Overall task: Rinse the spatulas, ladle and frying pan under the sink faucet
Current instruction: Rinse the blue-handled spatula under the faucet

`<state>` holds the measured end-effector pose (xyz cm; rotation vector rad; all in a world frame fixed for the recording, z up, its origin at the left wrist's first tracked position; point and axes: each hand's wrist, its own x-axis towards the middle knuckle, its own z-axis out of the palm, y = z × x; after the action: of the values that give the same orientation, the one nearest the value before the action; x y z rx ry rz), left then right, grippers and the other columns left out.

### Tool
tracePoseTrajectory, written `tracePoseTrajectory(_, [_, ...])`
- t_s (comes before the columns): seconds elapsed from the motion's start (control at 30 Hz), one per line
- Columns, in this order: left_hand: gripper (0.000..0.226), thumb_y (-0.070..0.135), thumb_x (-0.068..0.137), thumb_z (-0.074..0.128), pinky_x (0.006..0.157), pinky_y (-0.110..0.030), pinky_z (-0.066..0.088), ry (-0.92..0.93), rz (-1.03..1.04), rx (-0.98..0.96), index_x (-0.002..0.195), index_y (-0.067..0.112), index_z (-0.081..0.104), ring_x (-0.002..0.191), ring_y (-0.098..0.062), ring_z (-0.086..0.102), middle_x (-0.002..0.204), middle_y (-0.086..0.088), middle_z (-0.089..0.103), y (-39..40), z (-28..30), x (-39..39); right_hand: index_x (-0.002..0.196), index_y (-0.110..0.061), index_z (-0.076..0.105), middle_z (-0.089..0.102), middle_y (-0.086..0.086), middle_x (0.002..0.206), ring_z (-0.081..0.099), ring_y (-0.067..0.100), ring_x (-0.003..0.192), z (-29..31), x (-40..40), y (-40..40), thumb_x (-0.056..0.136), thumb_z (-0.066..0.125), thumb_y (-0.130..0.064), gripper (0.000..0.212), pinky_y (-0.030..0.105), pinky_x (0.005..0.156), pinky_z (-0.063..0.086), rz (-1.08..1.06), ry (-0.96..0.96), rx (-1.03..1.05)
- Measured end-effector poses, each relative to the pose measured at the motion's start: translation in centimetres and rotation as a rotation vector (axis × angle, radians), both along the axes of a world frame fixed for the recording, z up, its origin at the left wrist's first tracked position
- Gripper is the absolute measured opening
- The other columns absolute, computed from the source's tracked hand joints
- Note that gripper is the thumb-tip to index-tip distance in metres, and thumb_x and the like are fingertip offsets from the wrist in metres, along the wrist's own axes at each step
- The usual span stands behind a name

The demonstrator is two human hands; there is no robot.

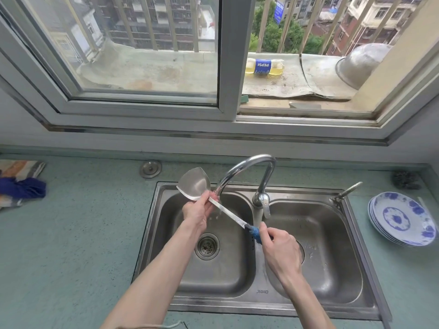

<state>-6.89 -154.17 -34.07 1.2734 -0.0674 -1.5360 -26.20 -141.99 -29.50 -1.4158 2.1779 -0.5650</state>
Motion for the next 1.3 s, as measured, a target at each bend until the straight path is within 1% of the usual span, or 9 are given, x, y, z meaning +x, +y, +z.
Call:
tracePoseTrajectory(0.17, [0.014,0.009,0.098,0.067,0.07,-0.035,0.065,-0.06,0.03,-0.023,0.09,-0.002,0.068,0.078,-0.027,0.073,0.099,-0.024,0.074,-0.4,0.5,-0.6,0.056,-0.013,0.035,0.038,0.003,0.047,0.041,0.029,0.056,-0.1,0.8,0.2,0.103,0.05,-0.047,0.06,0.041,0.057,0.031,0.005,-0.036,-0.055])
tracePoseTrajectory(0.23, [0.011,0.001,0.098,0.064,0.075,-0.034,0.064,0.009,-0.041,-0.065,0.102,-0.008,0.067,0.08,-0.026,0.075,0.108,-0.027,0.072,-0.2,0.7,-0.7,0.055,-0.013,0.037,0.04,0.002,0.046,0.043,0.027,0.055,-0.3,0.5,0.3,0.103,0.049,-0.046,0.059,0.041,0.058,0.032,-0.019,-0.06,-0.063])
tracePoseTrajectory(0.3, [0.028,-0.004,0.096,0.064,0.079,-0.034,0.064,0.058,-0.084,-0.086,0.121,-0.016,0.061,0.085,-0.027,0.077,0.118,-0.03,0.07,0.1,0.7,-0.8,0.055,-0.013,0.039,0.042,0.003,0.046,0.046,0.025,0.054,-0.7,0.0,0.5,0.103,0.049,-0.046,0.059,0.043,0.058,0.037,-0.051,-0.077,-0.065])
tracePoseTrajectory(0.37, [0.035,0.002,0.096,0.067,0.077,-0.034,0.064,0.064,-0.073,-0.096,0.126,-0.015,0.059,0.087,-0.028,0.077,0.118,-0.029,0.07,0.3,0.5,-0.9,0.056,-0.011,0.043,0.047,0.004,0.048,0.049,0.025,0.054,-1.1,-0.7,0.7,0.103,0.05,-0.048,0.06,0.043,0.06,0.044,-0.066,-0.093,-0.067])
tracePoseTrajectory(0.5, [0.029,0.018,0.1,0.067,0.067,-0.034,0.064,-0.088,-0.051,-0.074,0.111,-0.008,0.066,0.079,-0.029,0.077,0.102,-0.024,0.076,0.3,0.5,-1.4,0.055,-0.011,0.045,0.049,0.003,0.049,0.046,0.021,0.052,-1.9,-1.3,1.2,0.103,0.051,-0.048,0.06,0.04,0.058,0.043,-0.068,-0.119,-0.062])
tracePoseTrajectory(0.67, [0.025,0.0,0.098,0.064,0.082,-0.034,0.063,-0.054,-0.09,-0.06,0.116,-0.016,0.063,0.083,-0.025,0.076,0.108,-0.027,0.073,1.3,0.2,-1.7,0.052,-0.013,0.046,0.044,0.002,0.046,0.051,0.03,0.057,-2.2,-0.9,1.4,0.102,0.052,-0.045,0.06,0.04,0.058,0.042,-0.121,-0.06,-0.038])
tracePoseTrajectory(0.9, [0.016,-0.002,0.094,0.068,0.097,-0.038,0.058,-0.043,-0.186,-0.06,0.109,-0.006,0.068,0.098,-0.023,0.075,0.108,-0.02,0.075,2.5,0.9,-3.3,0.055,-0.012,0.049,0.045,0.003,0.051,0.052,0.036,0.064,-1.3,0.1,-0.5,0.103,0.049,-0.046,0.059,0.037,0.059,0.034,-0.117,-0.084,-0.031])
tracePoseTrajectory(1.1, [0.025,0.001,0.096,0.065,0.075,-0.027,0.062,-0.083,-0.366,-0.048,0.118,-0.01,0.063,0.089,-0.022,0.077,0.106,-0.021,0.076,3.1,2.6,-4.1,0.074,-0.011,0.07,0.071,0.018,0.078,0.062,0.042,0.078,-0.3,-0.1,-2.5,0.104,0.047,-0.049,0.053,0.036,0.064,0.036,-0.035,-0.093,-0.044])
tracePoseTrajectory(1.3, [0.021,0.014,0.107,0.052,0.063,-0.033,0.064,-0.083,-0.025,0.057,0.111,-0.005,0.061,0.074,-0.027,0.077,0.104,-0.023,0.075,-0.1,3.0,-1.9,0.065,-0.011,0.06,0.052,0.003,0.057,0.05,0.034,0.067,-0.1,-2.0,-2.7,0.103,0.046,-0.048,0.056,0.035,0.063,0.036,0.043,-0.084,0.021])
